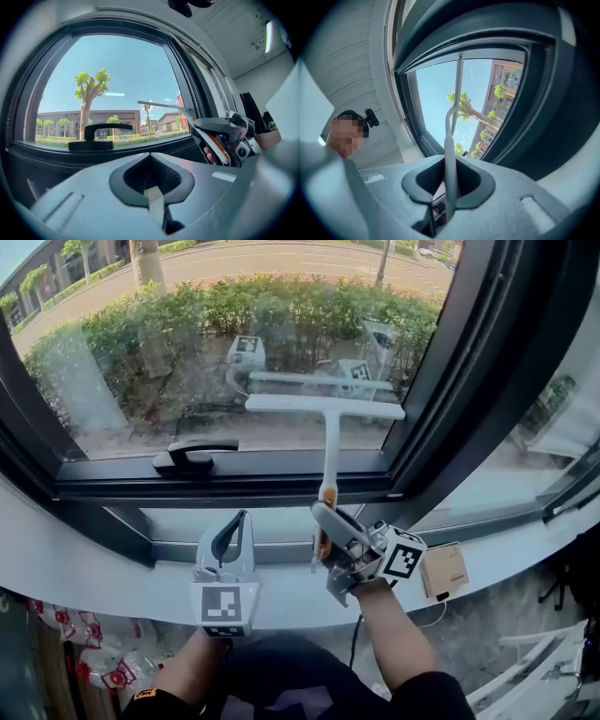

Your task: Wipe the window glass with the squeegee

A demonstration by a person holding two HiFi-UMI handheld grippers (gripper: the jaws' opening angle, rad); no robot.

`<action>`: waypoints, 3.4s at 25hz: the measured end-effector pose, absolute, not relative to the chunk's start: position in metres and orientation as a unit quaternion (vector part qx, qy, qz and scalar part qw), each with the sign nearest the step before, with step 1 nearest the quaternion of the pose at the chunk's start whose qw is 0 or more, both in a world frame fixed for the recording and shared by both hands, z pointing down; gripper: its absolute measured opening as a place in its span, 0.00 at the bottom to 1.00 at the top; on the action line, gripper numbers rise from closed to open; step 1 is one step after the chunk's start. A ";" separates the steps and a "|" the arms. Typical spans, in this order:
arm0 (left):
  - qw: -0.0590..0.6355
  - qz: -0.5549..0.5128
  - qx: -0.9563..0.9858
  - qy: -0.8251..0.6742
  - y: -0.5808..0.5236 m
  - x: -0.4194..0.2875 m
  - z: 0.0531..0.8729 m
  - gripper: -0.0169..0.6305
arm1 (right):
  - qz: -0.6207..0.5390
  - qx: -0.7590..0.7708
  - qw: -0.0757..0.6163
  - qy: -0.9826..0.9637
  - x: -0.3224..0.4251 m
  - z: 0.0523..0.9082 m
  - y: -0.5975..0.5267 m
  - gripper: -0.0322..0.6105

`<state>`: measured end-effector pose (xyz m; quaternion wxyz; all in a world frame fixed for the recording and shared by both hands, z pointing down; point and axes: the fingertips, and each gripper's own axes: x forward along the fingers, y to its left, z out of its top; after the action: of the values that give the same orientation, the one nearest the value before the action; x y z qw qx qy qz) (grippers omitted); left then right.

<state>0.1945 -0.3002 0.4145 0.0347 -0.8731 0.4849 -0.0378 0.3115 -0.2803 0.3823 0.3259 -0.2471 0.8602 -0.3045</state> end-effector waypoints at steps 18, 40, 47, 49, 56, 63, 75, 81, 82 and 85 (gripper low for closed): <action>-0.011 -0.065 -0.862 0.503 -0.281 0.154 0.448 0.05 | -0.299 -0.251 0.338 0.856 0.309 0.404 -0.246 0.12; -0.080 -0.062 -0.807 0.582 -0.097 -0.147 0.498 0.05 | -0.296 -0.281 0.280 0.869 0.073 0.425 -0.030 0.12; -0.117 -0.075 -0.822 0.552 -0.037 -0.165 0.525 0.05 | -0.339 -0.309 0.250 0.853 0.031 0.446 0.026 0.12; -0.124 -0.074 -0.825 0.546 -0.024 -0.163 0.531 0.05 | -0.339 -0.312 0.238 0.855 0.027 0.447 0.038 0.12; -0.127 -0.071 -0.832 0.536 0.032 -0.140 0.547 0.05 | -0.338 -0.312 0.225 0.859 0.035 0.459 0.092 0.12; -0.090 -0.062 -0.819 0.563 0.124 -0.106 0.520 0.05 | -0.352 -0.272 0.227 0.866 0.059 0.469 0.177 0.12; -0.086 -0.080 -0.799 0.590 0.260 -0.078 0.510 0.05 | -0.396 -0.249 0.225 0.855 0.075 0.498 0.301 0.12; -0.079 -0.076 -0.824 0.556 0.297 -0.076 0.508 0.05 | -0.385 -0.270 0.230 0.852 0.057 0.495 0.339 0.12; -0.080 -0.074 -0.827 0.552 0.304 -0.080 0.508 0.05 | -0.386 -0.274 0.230 0.850 0.051 0.495 0.347 0.12; -0.086 -0.068 -0.829 0.549 0.324 -0.103 0.511 0.05 | -0.395 -0.282 0.226 0.845 0.027 0.500 0.373 0.12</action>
<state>-0.1027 0.3240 0.5112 -0.0865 -0.8285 0.5490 -0.0682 0.0274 0.3733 0.4995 0.2255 -0.2824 0.8448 -0.3947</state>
